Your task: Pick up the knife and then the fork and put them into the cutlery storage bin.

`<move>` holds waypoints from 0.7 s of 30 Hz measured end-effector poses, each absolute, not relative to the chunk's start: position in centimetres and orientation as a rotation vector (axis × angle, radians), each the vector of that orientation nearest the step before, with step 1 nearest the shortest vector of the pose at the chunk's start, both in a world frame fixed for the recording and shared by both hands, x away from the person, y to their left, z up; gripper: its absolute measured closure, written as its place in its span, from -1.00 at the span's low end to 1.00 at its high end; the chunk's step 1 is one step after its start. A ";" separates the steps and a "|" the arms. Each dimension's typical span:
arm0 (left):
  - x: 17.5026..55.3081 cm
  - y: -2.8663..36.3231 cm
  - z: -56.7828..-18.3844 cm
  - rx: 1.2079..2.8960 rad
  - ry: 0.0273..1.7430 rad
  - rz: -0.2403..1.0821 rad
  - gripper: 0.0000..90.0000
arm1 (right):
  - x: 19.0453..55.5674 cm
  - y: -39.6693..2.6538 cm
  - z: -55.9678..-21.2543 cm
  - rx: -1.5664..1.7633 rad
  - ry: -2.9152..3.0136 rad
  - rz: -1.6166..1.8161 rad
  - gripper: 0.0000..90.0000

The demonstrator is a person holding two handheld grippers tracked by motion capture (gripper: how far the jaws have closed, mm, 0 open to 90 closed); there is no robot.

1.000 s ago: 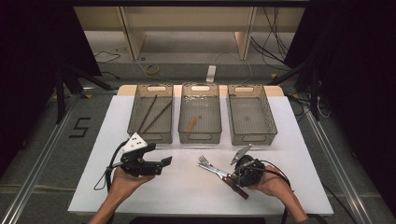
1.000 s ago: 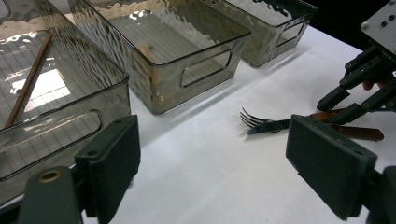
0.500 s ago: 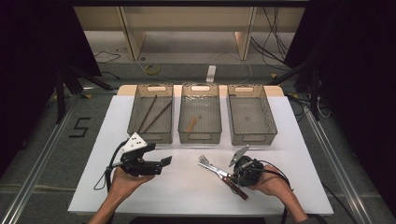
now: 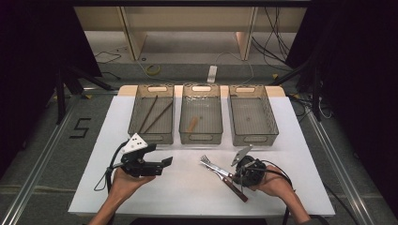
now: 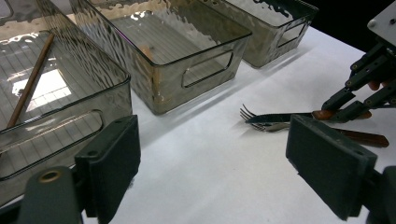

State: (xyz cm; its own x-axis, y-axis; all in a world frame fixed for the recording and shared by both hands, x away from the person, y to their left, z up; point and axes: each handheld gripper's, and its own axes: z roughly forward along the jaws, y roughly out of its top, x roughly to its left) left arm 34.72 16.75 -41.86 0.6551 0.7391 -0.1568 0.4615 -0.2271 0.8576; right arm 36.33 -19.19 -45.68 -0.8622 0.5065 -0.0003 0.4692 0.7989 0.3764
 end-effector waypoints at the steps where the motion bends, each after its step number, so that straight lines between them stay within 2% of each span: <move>1: 34.7 16.7 -41.9 1.875 0.949 0.349 -0.62 | 36.4 -19.4 -45.6 0.756 2.891 0.565 0.71; 21: 34.7 17.1 -41.7 1.837 0.955 0.355 -0.62 | 36.9 -20.9 -43.0 0.822 2.795 0.782 0.71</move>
State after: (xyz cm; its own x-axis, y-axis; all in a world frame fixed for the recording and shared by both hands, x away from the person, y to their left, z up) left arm 34.70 17.05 -41.69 0.6458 0.7444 -0.1698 0.4524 -0.1939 0.8705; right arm 36.94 -20.92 -42.97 -0.8441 0.5355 0.0252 0.4708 0.7180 0.5127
